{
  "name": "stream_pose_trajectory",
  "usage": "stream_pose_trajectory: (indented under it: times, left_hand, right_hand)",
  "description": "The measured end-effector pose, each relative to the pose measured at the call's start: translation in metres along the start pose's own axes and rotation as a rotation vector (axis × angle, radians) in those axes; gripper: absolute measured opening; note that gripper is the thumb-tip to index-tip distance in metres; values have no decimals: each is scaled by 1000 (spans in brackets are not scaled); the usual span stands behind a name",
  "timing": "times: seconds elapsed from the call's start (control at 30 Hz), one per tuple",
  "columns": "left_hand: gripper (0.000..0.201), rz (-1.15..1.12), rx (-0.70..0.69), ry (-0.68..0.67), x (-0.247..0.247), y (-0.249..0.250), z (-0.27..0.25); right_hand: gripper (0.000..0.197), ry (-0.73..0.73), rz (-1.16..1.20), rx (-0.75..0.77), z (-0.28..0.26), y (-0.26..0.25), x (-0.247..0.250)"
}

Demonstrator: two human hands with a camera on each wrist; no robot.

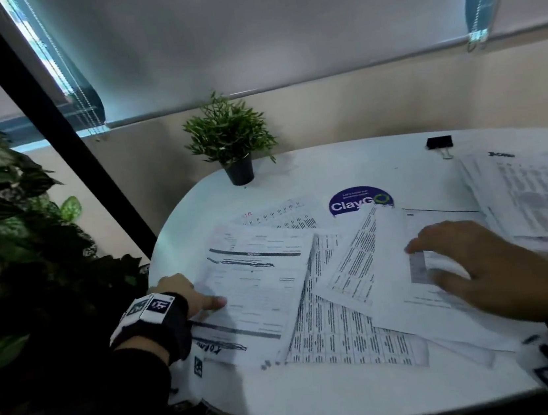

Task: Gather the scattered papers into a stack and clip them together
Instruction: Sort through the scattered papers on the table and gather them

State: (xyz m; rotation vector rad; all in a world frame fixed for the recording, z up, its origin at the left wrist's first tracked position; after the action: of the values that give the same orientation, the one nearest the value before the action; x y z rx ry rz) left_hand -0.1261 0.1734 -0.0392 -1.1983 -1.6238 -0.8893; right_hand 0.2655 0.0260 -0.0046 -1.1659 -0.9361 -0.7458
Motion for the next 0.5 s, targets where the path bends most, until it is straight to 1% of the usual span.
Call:
stream_pose_trajectory:
  times: [0.07, 0.1, 0.17, 0.2, 0.27, 0.33, 0.37, 0.43, 0.5]
  left_hand:
    - [56, -79, -23, 37, -2, 0, -3]
    - [52, -146, -37, 45, -2, 1, -6]
    - [44, -262, -74, 61, 3, -1, -13]
    - [39, -354, -103, 82, 7, -3, -14]
    - [26, -650, -168, 129, 21, -5, -23]
    - [16, -960, -236, 152, 37, 2, -45]
    - [16, -1057, -284, 120, 42, 10, -60]
    - [26, -1134, -441, 24, 43, 32, -84]
    - [35, -1146, -600, -99, 39, 56, -107]
  right_hand:
    - [34, -36, 119, 24, -4, -19, -9]
    - [38, -72, 155, 25, -8, -26, -13]
    - [58, -98, 283, 14, -17, -36, -22]
    - [64, -106, 352, 0, -22, -38, -26]
    - [66, -127, 511, -61, -29, -41, -28]
    - [62, -78, 693, -169, -28, -42, -28]
    - [69, -7, 779, -214, -26, -43, -28]
    - [84, 122, 975, -309, -21, -40, -31]
    - [85, 190, 1144, -392, -18, -38, -32]
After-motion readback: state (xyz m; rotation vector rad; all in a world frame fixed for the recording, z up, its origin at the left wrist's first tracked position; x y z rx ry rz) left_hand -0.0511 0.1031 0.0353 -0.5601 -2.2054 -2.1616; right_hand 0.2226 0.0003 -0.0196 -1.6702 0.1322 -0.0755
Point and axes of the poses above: each hand's wrist, its own z-axis towards the middle knuckle, its own x-axis out of the back of the hand, y = z × x, the point moved 1 cm from there along z, towards the middle knuckle, and after that the axes turned 2 degrees about z, right-handed, at the moved point
